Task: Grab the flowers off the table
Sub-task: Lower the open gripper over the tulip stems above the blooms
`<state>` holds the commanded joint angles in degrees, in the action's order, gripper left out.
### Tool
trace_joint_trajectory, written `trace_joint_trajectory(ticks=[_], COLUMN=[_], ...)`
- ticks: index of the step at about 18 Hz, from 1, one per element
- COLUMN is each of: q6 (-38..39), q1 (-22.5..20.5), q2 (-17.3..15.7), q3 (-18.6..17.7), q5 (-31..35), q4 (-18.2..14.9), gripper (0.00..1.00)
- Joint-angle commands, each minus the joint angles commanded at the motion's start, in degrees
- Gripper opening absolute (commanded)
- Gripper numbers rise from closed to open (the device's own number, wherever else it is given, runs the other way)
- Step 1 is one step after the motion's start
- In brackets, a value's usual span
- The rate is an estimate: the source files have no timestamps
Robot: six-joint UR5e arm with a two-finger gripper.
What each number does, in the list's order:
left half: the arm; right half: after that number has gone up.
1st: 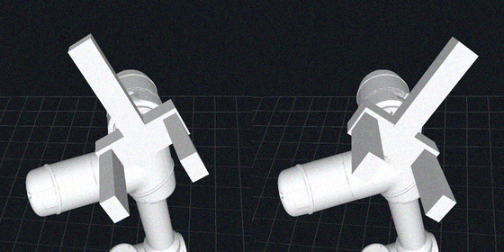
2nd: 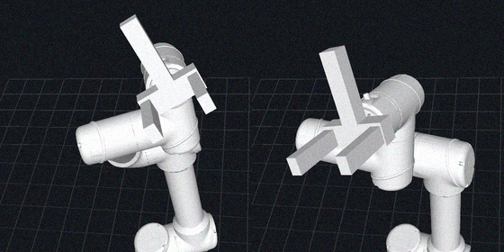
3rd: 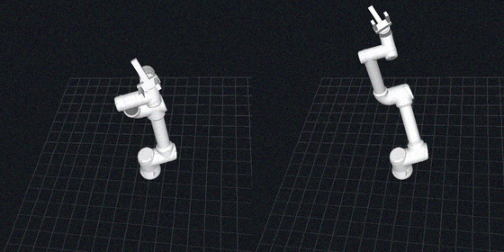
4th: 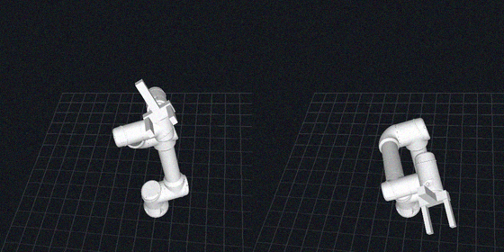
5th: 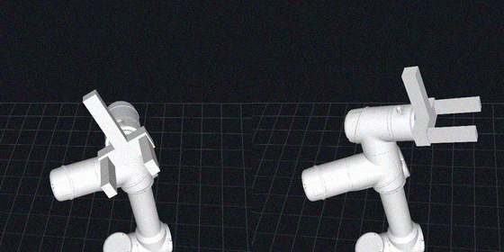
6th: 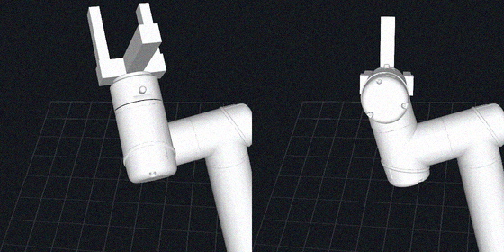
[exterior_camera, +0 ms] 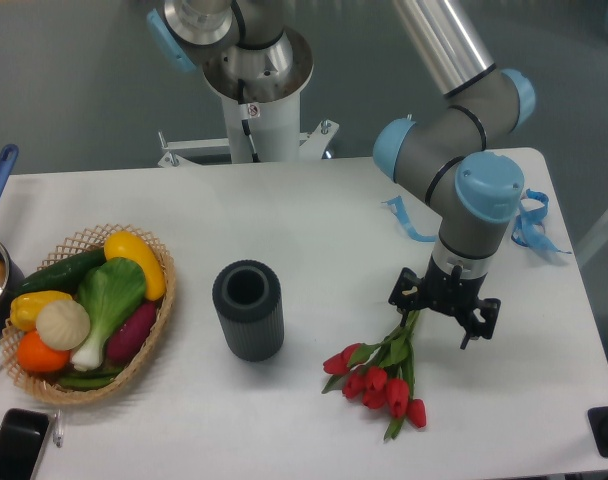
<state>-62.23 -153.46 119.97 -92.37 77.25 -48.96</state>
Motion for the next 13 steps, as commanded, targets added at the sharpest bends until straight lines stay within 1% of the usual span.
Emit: trace_joint_trajectory(ticks=[8, 11, 13], q6=[-0.44, -0.70, -1.23], q1=[0.62, 0.79, 0.62], q2=[0.17, 1.23, 0.97], q3=[-2.02, -2.11, -3.08], q5=[-0.17, -0.09, -0.09], q4=[0.09, 0.26, 0.26], gripper=[1.00, 1.00, 1.00])
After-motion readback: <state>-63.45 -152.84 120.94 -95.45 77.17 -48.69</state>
